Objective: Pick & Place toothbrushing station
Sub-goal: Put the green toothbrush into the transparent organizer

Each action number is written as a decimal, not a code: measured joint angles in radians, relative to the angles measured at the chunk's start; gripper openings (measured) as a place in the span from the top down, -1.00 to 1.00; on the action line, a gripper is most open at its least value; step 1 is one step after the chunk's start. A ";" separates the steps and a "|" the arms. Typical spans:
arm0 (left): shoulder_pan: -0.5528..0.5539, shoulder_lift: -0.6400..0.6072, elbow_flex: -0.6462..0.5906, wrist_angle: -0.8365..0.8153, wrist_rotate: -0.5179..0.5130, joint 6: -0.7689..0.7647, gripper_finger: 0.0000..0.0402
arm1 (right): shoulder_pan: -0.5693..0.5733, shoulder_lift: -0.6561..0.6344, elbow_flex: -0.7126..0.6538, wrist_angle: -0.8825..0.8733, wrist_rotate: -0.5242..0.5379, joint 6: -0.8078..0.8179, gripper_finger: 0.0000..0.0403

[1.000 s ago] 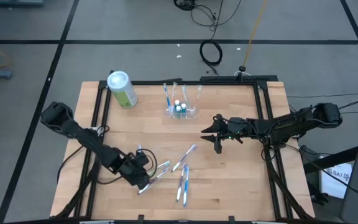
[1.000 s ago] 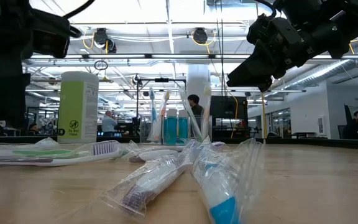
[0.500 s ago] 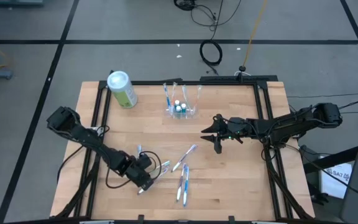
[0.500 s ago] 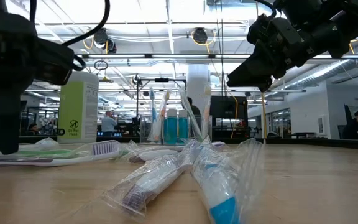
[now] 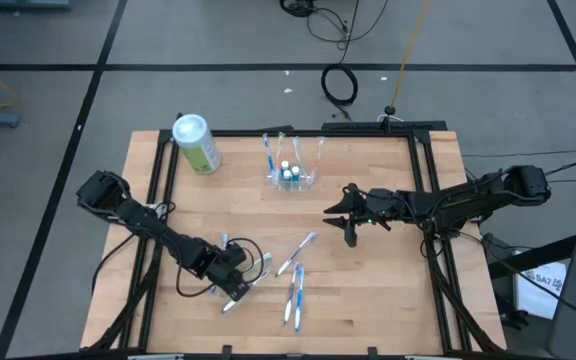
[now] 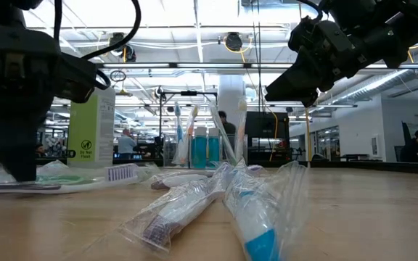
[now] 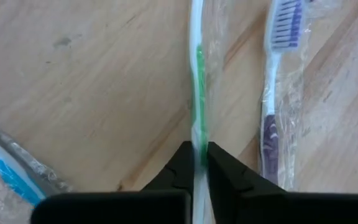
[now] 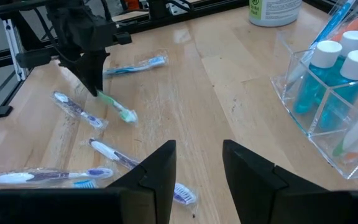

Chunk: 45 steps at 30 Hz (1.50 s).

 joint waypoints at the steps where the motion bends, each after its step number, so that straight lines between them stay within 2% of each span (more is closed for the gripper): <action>1: 0.002 0.000 0.000 0.001 0.000 0.000 0.94 | 0.000 0.000 0.000 0.000 0.000 0.000 0.37; 9: 0.008 0.000 0.004 0.000 -0.008 -0.009 0.96 | 0.000 0.000 0.000 0.000 0.000 0.000 0.37; 24: 0.010 -0.007 0.154 -0.089 -0.281 0.137 0.96 | 0.000 0.000 0.000 0.000 0.000 0.000 0.37; 38: 0.015 -0.168 0.157 -0.062 -0.517 0.293 0.95 | 0.000 0.000 0.000 0.000 0.003 -0.002 0.37; 45: 0.035 -0.221 0.157 -0.061 -0.580 0.367 0.95 | 0.000 0.000 0.000 0.000 0.003 -0.002 0.37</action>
